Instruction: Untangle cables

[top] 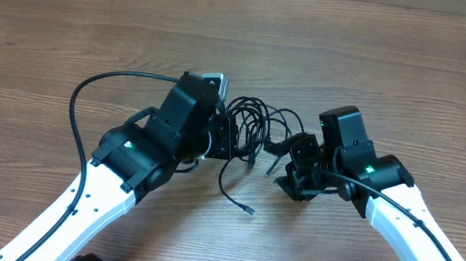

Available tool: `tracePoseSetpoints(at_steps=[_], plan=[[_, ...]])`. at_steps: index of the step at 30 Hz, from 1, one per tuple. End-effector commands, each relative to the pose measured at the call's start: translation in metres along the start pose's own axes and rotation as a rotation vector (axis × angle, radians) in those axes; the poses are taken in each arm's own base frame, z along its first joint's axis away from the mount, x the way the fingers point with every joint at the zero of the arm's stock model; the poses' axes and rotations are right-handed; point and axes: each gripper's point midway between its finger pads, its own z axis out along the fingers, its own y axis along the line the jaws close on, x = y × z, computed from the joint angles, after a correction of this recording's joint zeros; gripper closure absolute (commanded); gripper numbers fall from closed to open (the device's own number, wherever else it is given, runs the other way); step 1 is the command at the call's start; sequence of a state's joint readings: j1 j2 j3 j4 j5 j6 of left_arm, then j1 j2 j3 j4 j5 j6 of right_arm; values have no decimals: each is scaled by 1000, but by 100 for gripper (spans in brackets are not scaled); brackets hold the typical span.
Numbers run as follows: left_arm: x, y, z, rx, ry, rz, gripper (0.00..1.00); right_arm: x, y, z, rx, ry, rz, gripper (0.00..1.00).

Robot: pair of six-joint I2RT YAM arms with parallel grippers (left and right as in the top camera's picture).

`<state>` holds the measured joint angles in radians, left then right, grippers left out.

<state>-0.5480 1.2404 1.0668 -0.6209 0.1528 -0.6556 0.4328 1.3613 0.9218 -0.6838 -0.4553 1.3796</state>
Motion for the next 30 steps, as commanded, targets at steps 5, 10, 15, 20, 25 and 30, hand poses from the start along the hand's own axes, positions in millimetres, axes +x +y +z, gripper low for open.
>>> tracePoseSetpoints(at_steps=[5, 10, 15, 20, 25, 30], plan=[[1, 2, 1, -6, 7, 1, 96, -12, 11, -4, -43, -73, 135, 42], [2, 2, 1, -5, 11, 1, 96, -16, 29, -6, -116, -88, 111, 41], [5, -3, 1, 23, 31, 1, 96, -15, 61, -12, -240, -82, 52, 35], [9, -8, 0, 53, 55, 1, 96, -27, 75, -17, -304, -152, 65, 34], [11, -7, 0, 47, 63, 30, 96, -45, 91, -28, -376, -243, 60, 34], [23, 2, -1, 13, 111, 59, 96, -58, 129, -56, -561, -261, 17, 25]])
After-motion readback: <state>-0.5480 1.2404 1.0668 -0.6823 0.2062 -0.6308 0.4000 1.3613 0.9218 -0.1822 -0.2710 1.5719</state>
